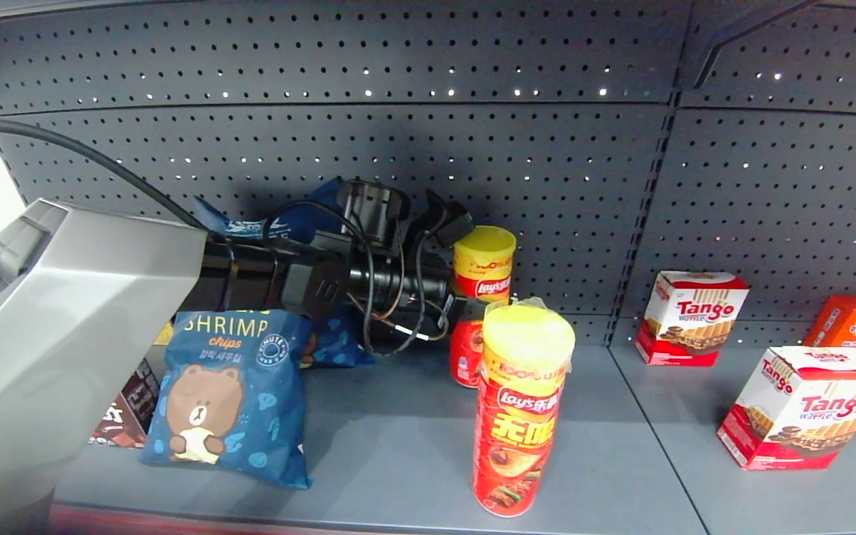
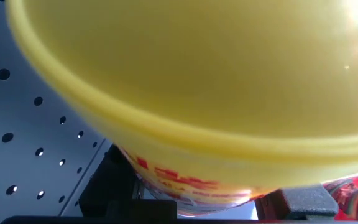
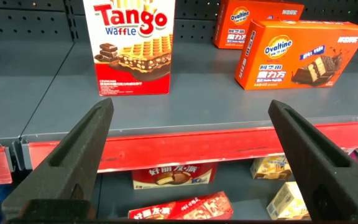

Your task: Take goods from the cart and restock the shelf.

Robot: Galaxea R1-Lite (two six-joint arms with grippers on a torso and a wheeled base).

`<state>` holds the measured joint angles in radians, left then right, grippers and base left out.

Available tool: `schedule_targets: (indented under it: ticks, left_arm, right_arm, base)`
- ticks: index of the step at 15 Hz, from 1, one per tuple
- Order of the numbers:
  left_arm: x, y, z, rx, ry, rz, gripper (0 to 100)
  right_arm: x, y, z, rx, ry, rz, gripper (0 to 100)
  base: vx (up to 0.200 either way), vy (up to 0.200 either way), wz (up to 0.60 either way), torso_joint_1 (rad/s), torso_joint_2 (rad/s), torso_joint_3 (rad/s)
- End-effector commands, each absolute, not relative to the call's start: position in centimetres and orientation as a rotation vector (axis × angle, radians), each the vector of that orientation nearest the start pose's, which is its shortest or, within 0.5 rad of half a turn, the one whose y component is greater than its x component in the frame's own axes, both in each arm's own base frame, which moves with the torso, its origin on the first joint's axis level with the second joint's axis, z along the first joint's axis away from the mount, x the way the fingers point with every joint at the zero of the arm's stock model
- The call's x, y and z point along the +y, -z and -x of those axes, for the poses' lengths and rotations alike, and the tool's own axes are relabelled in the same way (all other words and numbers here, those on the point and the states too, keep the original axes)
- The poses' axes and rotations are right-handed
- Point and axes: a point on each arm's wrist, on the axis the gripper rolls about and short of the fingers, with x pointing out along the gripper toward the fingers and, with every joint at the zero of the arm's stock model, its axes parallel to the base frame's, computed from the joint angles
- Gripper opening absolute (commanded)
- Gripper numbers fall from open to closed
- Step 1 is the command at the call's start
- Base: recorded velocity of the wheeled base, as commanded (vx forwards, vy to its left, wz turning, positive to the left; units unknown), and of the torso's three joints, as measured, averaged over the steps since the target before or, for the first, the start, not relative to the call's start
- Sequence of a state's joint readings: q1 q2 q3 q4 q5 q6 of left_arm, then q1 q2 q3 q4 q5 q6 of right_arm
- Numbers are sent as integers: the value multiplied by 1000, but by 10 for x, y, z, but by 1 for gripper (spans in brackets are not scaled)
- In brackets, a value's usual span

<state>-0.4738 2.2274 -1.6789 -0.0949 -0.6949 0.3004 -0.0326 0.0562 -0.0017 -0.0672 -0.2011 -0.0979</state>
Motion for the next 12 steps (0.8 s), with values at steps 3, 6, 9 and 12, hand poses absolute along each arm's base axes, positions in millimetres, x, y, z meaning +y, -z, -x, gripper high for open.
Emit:
schedule_targets:
  ticks: [3, 6, 9, 12]
  left_arm:
    - [-225, -165, -403, 301, 1214, -212, 0]
    - [-227, -164, -401, 305, 1220, -215, 0]
    - [-229, -163, -400, 307, 1226, -217, 100]
    - [-226, -159, -397, 329, 1225, -215, 100]
  right_arm:
    - [-4, -84, 19, 1, 233, 97, 100]
    - [-4, -84, 19, 4, 232, 97, 100]
    - [-4, -84, 19, 5, 232, 97, 100]
    - [-4, -84, 19, 7, 232, 97, 100]
  base:
    - [0, 0, 0, 0, 0, 0]
    - [0, 0, 0, 0, 0, 0]
    - [0, 0, 0, 0, 0, 0]
    - [0, 0, 0, 0, 0, 0]
